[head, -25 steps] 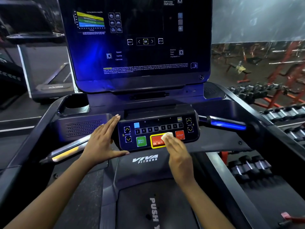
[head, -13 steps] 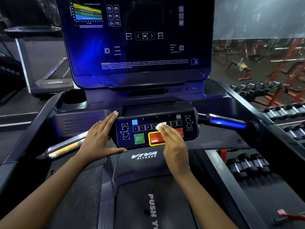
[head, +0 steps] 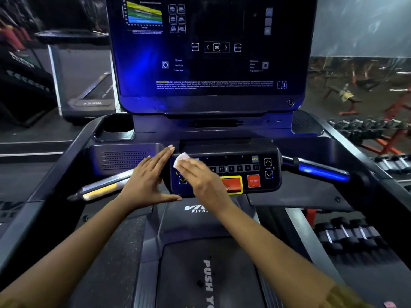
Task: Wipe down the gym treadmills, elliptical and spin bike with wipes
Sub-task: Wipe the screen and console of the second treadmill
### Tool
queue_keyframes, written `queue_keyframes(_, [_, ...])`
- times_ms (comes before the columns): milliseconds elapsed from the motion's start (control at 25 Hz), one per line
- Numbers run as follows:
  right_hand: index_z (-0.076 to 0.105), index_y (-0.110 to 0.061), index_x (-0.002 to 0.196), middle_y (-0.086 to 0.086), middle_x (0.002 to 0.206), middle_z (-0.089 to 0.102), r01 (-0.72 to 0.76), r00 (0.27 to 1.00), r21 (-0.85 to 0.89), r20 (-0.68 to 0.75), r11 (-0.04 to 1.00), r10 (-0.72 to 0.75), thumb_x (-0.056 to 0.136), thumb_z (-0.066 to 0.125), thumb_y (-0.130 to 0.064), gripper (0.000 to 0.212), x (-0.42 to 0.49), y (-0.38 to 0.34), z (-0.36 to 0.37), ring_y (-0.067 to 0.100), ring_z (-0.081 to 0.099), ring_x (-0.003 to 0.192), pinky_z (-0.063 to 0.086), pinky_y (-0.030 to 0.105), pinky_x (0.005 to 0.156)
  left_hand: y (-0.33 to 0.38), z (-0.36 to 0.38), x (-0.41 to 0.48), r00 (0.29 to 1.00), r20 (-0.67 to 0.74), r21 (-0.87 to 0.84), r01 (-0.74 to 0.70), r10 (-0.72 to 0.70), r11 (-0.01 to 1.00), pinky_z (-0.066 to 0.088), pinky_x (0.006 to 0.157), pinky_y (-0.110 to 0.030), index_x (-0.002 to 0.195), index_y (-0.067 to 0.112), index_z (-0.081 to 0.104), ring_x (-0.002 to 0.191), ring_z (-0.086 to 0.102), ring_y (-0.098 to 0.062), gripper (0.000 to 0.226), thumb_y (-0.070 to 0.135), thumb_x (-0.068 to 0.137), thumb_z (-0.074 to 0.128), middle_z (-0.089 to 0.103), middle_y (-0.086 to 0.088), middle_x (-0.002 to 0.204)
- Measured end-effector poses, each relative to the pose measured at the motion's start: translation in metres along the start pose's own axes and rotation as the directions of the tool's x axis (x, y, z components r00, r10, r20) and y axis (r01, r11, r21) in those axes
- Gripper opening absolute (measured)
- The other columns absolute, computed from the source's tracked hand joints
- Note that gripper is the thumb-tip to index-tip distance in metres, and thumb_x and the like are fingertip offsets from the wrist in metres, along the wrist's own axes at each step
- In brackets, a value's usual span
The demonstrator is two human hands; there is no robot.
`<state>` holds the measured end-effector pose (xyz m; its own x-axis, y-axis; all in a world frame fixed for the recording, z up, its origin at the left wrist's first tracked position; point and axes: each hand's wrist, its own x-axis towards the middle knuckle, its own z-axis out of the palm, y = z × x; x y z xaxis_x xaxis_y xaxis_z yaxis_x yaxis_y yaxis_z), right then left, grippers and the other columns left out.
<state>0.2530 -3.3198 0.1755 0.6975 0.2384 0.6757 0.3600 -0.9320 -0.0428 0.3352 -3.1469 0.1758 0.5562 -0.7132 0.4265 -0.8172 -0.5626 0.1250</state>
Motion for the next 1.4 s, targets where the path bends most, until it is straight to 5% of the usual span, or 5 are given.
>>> queue_keyframes(200, [0.063,0.000,0.114,0.011,0.116,0.065,0.247,0.965,0.047,0.079,0.968,-0.251,0.083,0.042,0.004,0.038,-0.049,-0.002,-0.004,0.023,0.061,0.105,0.048,0.029,0.094,0.000,0.002,0.000,1.000,-0.002,0.005,0.008,-0.008,1.000,0.032,0.107,-0.048,0.149,0.016,0.016,0.133,0.041,-0.024,0.116,0.093,0.063,0.030,0.028,-0.002,0.153])
queue_keyframes(680, [0.066,-0.004,0.112,0.007,0.116,0.066,0.165,0.986,-0.020,0.031,0.986,-0.165,0.077,0.041,0.005,0.045,-0.069,0.011,-0.018,0.019,0.060,0.104,0.052,0.026,0.085,0.004,0.001,0.001,0.998,0.040,0.010,0.042,-0.042,0.999,0.026,0.110,-0.043,0.150,0.016,0.015,0.136,0.037,-0.022,0.121,0.094,0.060,0.032,0.019,0.005,0.155])
queue_keyframes(920, [0.067,-0.001,0.111,0.009,0.111,0.067,-0.178,0.976,0.017,-0.121,0.984,0.179,0.080,0.036,0.001,0.044,-0.026,0.039,-0.024,0.024,0.062,0.099,0.052,0.032,0.084,0.005,-0.002,0.000,0.993,0.089,-0.006,0.078,-0.077,0.997,0.016,0.113,-0.038,0.151,0.018,0.010,0.140,0.027,-0.018,0.124,0.095,0.056,0.033,0.008,0.011,0.155])
queue_keyframes(1200, [0.067,-0.003,0.108,0.007,0.110,0.067,0.098,0.993,0.001,0.065,0.995,-0.098,0.074,0.039,0.002,0.045,-0.060,0.001,-0.016,0.022,0.064,0.094,0.056,0.029,0.076,0.006,-0.004,0.002,0.993,0.098,-0.009,0.073,-0.072,0.997,0.012,0.115,-0.043,0.151,0.018,0.008,0.144,0.010,-0.016,0.127,0.096,0.054,0.033,0.004,0.011,0.154])
queue_keyframes(1400, [0.065,-0.001,0.113,0.010,0.112,0.066,-0.211,0.962,0.085,-0.161,0.974,0.223,0.081,0.043,0.004,0.040,-0.018,0.012,-0.017,0.023,0.061,0.104,0.044,0.027,0.096,0.012,-0.003,0.011,0.996,0.062,-0.054,0.073,-0.069,0.996,0.008,0.116,-0.043,0.150,0.015,0.008,0.145,0.009,-0.017,0.129,0.085,0.050,0.050,0.010,0.001,0.158])
